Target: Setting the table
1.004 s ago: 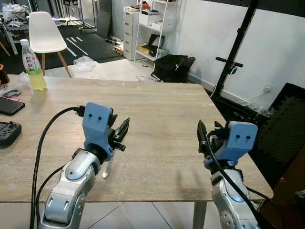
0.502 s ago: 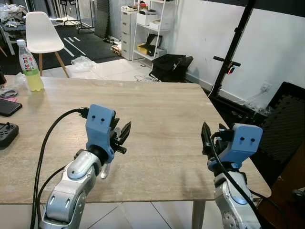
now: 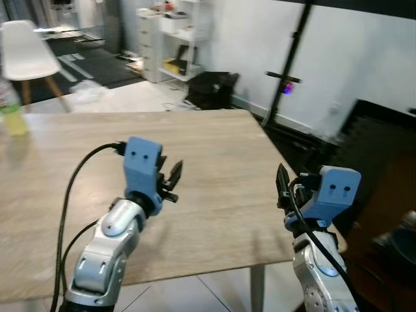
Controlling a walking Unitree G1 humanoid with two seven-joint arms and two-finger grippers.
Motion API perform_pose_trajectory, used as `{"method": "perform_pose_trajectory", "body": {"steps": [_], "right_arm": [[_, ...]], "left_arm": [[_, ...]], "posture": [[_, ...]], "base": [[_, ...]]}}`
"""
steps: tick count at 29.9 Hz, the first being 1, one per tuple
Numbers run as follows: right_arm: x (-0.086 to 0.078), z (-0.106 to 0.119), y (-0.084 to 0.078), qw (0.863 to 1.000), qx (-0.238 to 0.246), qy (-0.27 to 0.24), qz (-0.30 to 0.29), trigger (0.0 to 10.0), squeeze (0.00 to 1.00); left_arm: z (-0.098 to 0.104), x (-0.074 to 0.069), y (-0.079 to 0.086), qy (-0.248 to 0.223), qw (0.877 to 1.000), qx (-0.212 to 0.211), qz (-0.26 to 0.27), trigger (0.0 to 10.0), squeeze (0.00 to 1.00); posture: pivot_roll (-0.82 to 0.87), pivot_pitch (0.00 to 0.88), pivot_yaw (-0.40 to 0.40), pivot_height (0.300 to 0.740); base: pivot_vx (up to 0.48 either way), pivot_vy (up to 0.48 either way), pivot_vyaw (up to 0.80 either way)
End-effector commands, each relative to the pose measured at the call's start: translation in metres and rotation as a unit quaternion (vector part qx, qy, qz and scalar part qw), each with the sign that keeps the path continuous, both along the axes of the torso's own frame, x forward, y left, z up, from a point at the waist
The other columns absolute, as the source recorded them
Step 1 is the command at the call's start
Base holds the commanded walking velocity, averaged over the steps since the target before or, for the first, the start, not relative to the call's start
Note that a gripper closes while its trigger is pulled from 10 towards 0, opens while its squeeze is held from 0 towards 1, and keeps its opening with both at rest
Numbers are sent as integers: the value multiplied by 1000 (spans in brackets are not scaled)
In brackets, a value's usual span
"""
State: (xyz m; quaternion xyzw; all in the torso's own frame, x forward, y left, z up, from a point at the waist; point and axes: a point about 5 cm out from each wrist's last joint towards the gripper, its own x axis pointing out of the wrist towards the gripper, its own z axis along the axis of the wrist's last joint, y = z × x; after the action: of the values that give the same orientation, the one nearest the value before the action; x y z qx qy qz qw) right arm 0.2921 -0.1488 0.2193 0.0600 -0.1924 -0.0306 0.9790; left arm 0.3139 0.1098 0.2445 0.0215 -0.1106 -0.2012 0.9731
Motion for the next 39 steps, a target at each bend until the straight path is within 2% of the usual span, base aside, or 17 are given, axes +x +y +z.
{"method": "perform_pose_trajectory", "body": {"steps": [1,9,18,32,39], "right_arm": [[-3,-1,-3,1000,1,5,-8,10000,0],[-5,-2,-5,1000,-3,5,-12,10000,0],[-6,-1,-5,1000,-6,2,-16,10000,0],[-5,-1,-5,1000,-2,3,-14,10000,0],[-5,-1,-5,1000,3,4,-13,10000,0]], "left_arm": [[0,1,-3,-1,1000,1,-6,10000,0],[0,3,-7,-2,1000,1,-13,10000,0],[2,5,-9,-8,1000,2,-17,10000,0],[3,3,-17,-18,999,5,-38,10000,0],[2,4,-17,-20,999,6,-40,10000,0]], "posture": [[43,27,6,740],[35,30,10,740],[35,30,10,740],[32,27,17,740],[28,20,19,740]], "base": [[0,0,-800],[0,0,-800],[0,0,0],[0,-438,0],[0,-388,-754]]}}
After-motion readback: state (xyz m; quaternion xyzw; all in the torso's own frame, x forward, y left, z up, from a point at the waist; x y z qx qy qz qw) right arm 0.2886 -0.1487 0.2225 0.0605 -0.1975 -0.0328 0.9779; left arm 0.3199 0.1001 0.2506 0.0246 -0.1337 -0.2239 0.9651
